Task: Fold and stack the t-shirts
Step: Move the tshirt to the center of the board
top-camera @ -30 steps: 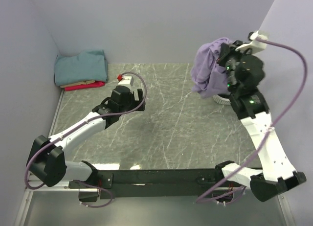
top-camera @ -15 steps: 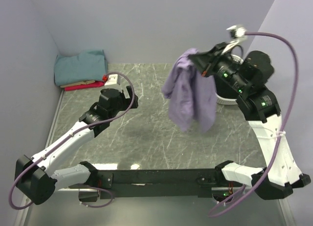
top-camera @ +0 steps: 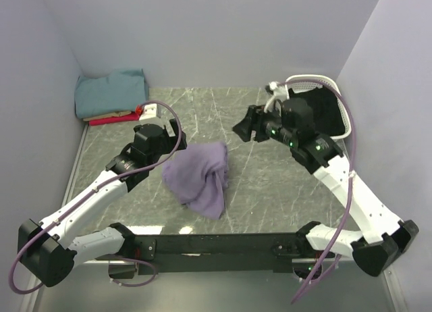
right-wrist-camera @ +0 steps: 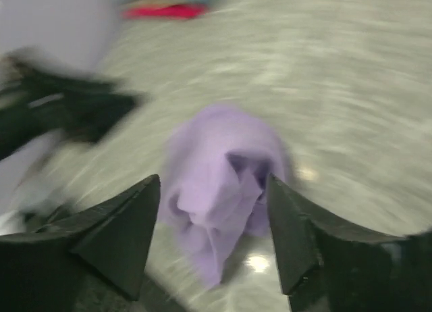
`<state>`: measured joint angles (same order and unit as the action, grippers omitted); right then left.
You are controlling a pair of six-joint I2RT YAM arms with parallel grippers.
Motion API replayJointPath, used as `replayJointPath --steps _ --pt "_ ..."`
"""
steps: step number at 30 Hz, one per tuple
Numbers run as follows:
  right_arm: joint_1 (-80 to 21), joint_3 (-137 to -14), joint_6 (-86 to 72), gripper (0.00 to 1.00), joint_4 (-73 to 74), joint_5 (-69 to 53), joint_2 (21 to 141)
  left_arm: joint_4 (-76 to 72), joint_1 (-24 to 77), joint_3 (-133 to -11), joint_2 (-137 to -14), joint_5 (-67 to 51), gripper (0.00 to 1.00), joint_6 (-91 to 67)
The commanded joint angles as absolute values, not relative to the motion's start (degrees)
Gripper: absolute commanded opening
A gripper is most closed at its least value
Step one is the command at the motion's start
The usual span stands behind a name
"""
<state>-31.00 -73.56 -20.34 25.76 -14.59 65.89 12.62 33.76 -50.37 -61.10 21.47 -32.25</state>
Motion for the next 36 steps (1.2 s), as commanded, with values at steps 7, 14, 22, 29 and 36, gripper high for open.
replayJointPath --steps 7,14,22,29,36 --pt "-25.8 -71.1 -15.2 0.67 24.9 -0.4 64.5 15.2 33.6 -53.2 -63.1 23.0 0.99 -32.0" --pt "-33.6 -62.1 -16.4 0.63 22.3 -17.0 68.3 25.0 30.4 -54.6 -63.8 38.6 0.99 -39.4" --pt "-42.2 -57.0 -13.0 0.66 22.1 -13.2 70.7 26.8 21.4 -55.5 -64.1 37.0 0.99 -43.0" --pt "-53.7 -61.2 -5.5 0.65 23.6 -11.7 84.2 28.6 16.5 -52.7 -65.9 34.1 0.99 -47.9" --pt "-60.6 -66.7 -2.3 0.68 20.7 -1.4 91.8 28.0 13.8 -52.1 -65.1 32.0 0.99 -46.2"
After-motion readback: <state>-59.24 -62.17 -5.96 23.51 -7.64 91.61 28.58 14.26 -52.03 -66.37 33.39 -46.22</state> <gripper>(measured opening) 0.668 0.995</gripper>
